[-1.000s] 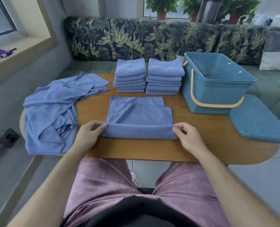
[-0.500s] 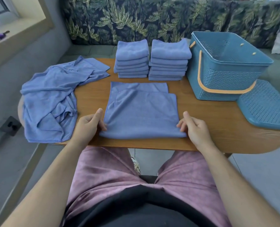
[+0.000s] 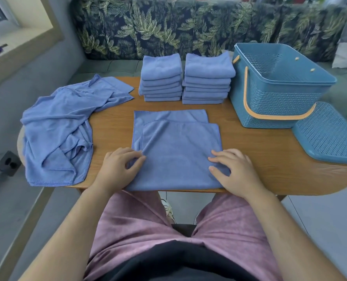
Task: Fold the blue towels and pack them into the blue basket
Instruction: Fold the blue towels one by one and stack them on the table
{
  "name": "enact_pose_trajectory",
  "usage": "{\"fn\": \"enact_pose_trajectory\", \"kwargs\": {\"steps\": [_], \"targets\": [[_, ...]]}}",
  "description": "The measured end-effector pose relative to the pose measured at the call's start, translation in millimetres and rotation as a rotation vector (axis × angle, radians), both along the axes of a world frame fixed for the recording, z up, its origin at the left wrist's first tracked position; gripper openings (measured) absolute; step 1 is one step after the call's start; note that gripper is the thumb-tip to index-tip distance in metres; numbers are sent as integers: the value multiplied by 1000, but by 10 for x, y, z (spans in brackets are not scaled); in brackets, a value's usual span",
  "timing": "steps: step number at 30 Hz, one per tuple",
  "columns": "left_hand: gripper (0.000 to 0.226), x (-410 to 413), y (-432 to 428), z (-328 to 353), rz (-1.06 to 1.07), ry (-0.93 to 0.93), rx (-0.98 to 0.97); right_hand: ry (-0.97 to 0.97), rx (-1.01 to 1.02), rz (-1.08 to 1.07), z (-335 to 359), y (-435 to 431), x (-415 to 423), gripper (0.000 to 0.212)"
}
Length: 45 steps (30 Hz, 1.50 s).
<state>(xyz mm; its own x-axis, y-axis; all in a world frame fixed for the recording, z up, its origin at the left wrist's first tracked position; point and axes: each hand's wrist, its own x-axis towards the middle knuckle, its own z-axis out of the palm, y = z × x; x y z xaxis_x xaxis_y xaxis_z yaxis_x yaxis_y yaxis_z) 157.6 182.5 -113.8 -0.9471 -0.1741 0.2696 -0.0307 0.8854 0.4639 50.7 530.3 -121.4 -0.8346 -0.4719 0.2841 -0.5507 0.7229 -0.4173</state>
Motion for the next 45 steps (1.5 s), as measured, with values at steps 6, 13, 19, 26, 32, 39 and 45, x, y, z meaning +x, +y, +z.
{"fn": "enact_pose_trajectory", "kwargs": {"steps": [6, 13, 19, 26, 32, 39, 45], "targets": [[18, -191, 105, 21, 41, 154, 138, 15, -139, 49, 141, 31, -133, 21], [43, -915, -63, 72, 86, -89, 59, -86, 40, -135, 177, -391, -876, 46], [12, -1006, -170, -53, 81, 6, 255, -9, 47, -251, -67, -423, -922, 39], [6, -972, -145, -56, 114, 158, 334, 100, -239, -68, -55, -371, -920, 5], [7, -958, -91, 3, 205, 124, 462, -93, -399, 68, 212, -527, -1066, 5], [10, -1024, -183, 18, 247, 122, 515, -135, -282, -57, 30, -599, -1339, 7], [9, -1222, -321, 58, 277, 51, 388, -70, -262, -113, -4, -599, -1339, 5]]}}
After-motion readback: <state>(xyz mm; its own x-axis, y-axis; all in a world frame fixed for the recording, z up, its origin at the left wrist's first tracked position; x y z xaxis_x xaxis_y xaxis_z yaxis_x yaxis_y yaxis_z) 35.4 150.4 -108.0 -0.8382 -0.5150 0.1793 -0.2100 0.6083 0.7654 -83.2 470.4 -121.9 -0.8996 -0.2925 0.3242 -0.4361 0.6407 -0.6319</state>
